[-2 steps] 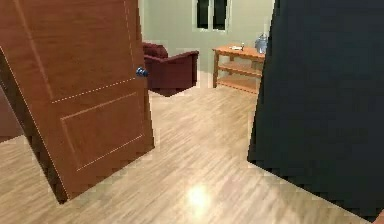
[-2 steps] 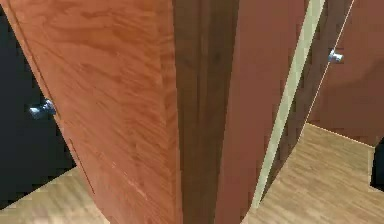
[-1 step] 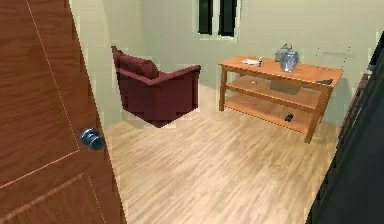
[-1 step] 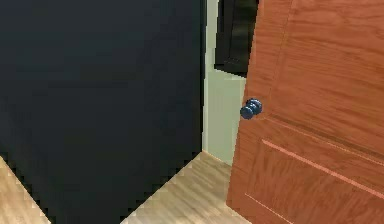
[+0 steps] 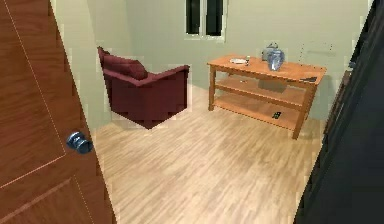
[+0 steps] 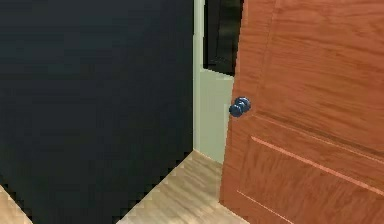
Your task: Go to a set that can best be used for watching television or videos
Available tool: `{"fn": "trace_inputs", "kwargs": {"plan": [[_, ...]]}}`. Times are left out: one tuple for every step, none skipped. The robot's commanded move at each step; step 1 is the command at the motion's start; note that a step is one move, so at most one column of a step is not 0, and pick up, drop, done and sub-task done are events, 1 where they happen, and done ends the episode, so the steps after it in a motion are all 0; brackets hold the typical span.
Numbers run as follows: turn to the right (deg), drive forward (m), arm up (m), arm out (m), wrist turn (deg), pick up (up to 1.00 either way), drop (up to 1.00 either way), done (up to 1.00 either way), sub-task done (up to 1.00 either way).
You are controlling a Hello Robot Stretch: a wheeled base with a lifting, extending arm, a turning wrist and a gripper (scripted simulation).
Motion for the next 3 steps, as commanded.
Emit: {"fn": "trace_inputs", "kwargs": {"plan": [[0.0,0.75,0.0,0.0,0.0,0.0,0.0,0.0,0.0],[42.0,0.0,0.0,0.0,0.0,0.0,0.0,0.0,0.0],[0.0,1.0,0.0,0.0,0.0,0.0,0.0,0.0,0.0]]}}
